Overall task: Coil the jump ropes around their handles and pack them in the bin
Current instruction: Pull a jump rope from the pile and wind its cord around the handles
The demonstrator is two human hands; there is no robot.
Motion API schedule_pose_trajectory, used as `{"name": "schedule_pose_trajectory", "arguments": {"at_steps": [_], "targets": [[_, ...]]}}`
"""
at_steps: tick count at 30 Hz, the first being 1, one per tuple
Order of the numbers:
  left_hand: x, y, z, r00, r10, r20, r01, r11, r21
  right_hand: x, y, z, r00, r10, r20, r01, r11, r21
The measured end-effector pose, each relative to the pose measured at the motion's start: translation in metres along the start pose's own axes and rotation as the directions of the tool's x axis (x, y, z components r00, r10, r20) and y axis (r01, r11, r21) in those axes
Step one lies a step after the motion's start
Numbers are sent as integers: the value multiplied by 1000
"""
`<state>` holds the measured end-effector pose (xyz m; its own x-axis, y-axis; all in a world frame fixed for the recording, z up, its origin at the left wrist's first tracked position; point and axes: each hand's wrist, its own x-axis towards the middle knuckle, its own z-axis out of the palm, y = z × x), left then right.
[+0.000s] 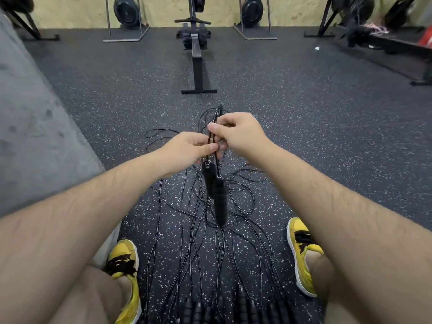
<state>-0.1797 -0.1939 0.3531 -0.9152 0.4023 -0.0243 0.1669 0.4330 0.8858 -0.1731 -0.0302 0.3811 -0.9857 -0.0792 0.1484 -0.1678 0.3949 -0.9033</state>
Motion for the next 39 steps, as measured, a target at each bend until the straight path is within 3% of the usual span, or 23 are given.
{"name": "schedule_pose_trajectory", "arguments": {"at_steps": [8,12,18,20,26,30,32,34,36,39], "targets": [[5,4,5,998,17,-58,-17,1000,-4,1,8,-13,999,47,-16,-45,991,127],[6,10,-2,989,26,-146,-22,999,26,-3,11,-16,990,103,98,-116,984,137],[2,2,-1,998,-5,-65,6,1000,2,-4,8,-13,986,124,108,-132,989,70],[0,4,1,998,-9,-63,9,1000,4,-4,6,-11,988,134,74,-139,988,68],[-1,3,5,998,-5,-61,7,999,40,2,-2,-7,991,108,-82,-82,959,270],[2,7,4,990,15,-142,-4,997,75,1,2,-11,987,136,-85,-111,962,250],[4,14,0,983,35,-182,-25,998,59,-1,8,-15,988,151,-2,-150,982,113],[5,22,-3,978,51,-205,-54,999,-8,-5,16,-17,970,159,183,-156,987,-29],[5,29,-4,975,49,-215,-71,993,-95,-12,23,-15,925,141,354,-144,989,-20],[7,33,-7,976,33,-216,-82,971,-224,-18,28,-7,911,109,397,-154,985,83]]}}
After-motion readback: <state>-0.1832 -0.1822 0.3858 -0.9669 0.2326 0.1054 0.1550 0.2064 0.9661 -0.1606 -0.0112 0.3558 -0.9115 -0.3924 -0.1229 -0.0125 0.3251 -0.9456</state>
